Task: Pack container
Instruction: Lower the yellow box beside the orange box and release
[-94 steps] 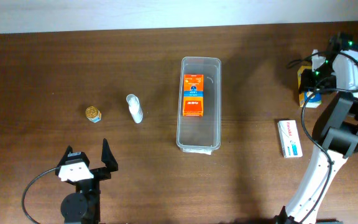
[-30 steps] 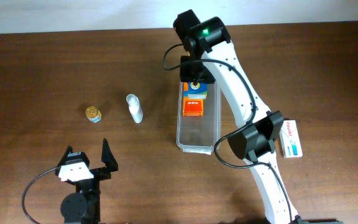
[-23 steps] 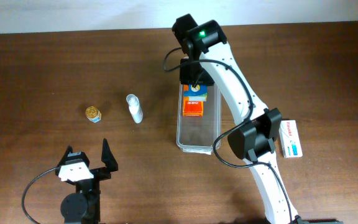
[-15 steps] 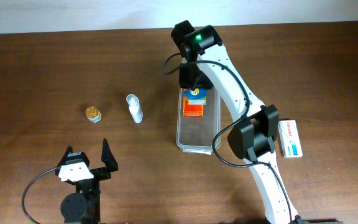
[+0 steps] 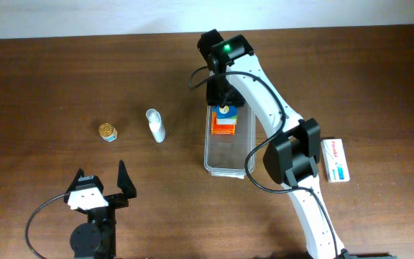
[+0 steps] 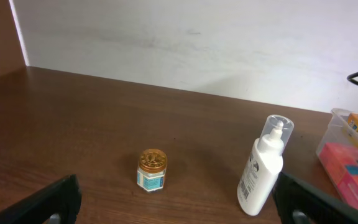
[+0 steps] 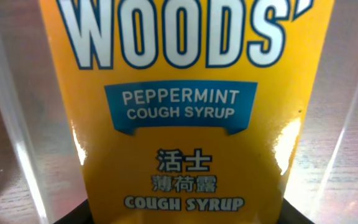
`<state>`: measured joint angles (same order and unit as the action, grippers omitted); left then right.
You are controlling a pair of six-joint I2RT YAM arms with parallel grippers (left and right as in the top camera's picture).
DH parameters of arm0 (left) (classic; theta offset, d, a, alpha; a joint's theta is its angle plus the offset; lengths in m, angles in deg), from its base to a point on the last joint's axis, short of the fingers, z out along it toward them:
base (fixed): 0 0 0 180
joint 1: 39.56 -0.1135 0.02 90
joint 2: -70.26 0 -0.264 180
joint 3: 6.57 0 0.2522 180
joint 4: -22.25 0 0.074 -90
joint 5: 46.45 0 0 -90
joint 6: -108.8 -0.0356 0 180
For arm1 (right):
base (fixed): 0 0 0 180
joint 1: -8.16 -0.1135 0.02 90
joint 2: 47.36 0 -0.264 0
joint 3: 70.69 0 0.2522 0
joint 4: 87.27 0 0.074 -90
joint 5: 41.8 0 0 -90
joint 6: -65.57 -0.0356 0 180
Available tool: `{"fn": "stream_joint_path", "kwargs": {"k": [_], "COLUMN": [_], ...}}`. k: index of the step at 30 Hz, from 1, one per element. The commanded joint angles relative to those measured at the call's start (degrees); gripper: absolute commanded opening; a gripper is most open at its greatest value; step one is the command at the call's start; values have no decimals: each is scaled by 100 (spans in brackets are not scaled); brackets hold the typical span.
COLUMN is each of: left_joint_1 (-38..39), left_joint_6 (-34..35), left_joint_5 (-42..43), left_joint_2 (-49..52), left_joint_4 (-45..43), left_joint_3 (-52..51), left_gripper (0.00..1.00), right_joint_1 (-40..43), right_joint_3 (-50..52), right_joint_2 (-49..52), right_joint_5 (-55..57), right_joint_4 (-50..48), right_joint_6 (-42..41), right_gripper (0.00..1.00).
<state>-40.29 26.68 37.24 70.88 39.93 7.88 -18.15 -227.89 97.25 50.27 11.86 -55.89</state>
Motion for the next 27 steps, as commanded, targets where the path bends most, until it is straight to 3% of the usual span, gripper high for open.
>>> {"fn": "stream_joint_path", "kwargs": {"k": [1,9,15,27], "left_joint_1": [-17,-17,-17,-17], "left_joint_6": [-92,-92,-92,-92], "left_joint_5": [-61,-61,-61,-61], "left_joint_2": [-33,-33,-33,-33], "left_joint_4": [7,7,7,7], "left_joint_3": [-17,-15,-15,-15], "left_gripper": [99,99,99,99], "right_joint_1": [7,7,7,118], "right_joint_3": [17,55,79,-35], "right_joint_2": [20,20,20,-50], "right_joint_5": [-35,-310,-304,-227], "right_joint_4": [-66,-232,-254,-219], "right_joint_6": [-28,-31,116,144], "right_gripper": [52,53,61,62]}}
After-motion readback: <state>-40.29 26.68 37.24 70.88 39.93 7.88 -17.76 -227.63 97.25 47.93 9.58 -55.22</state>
